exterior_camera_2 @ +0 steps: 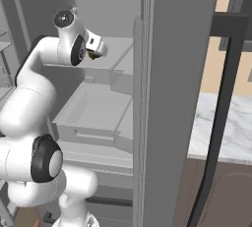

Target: Place the cold items (sweet potato and lime) from the fridge in one tupperware on the dining counter. Place the warm items (hot dog and kebab skewer) in the stove area in another tupperware.

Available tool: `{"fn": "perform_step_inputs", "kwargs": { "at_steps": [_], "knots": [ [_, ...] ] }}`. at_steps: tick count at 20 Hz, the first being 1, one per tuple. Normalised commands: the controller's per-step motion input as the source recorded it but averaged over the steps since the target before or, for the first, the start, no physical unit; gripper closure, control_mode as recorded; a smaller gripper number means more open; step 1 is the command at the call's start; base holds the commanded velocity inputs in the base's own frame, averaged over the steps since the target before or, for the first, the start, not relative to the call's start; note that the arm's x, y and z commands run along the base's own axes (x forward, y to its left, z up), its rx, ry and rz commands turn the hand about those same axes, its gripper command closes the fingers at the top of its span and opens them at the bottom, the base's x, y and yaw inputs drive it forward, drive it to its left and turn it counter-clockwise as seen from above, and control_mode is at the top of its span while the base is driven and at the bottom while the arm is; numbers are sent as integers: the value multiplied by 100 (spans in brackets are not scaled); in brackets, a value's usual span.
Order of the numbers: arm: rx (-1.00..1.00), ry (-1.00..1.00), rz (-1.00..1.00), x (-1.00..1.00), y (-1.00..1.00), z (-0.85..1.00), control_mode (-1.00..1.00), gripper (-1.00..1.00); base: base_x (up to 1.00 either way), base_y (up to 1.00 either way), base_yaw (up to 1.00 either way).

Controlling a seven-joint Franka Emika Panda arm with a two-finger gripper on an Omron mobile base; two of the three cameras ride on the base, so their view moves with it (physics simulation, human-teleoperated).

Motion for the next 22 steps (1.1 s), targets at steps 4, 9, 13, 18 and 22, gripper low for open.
{"fn": "perform_step_inputs", "kwargs": {
  "at_steps": [4, 9, 13, 18, 22],
  "knots": [
    [0, 9, 0, 53, 6, -1, -100, -100, 0, 0, 0],
    [1, 9, 0, 44, 0, -8, -100, -100, 0, 0, 0],
    [1, 1, 0, 19, 0, -18, -100, -100, 0, 0, 0],
    [4, 0, 0, 16, -5, -17, -100, -100, 0, 0, 0],
    [3, 0, 0, 9, -8, -17, -100, -100, 0, 0, 0]
  ]
}}
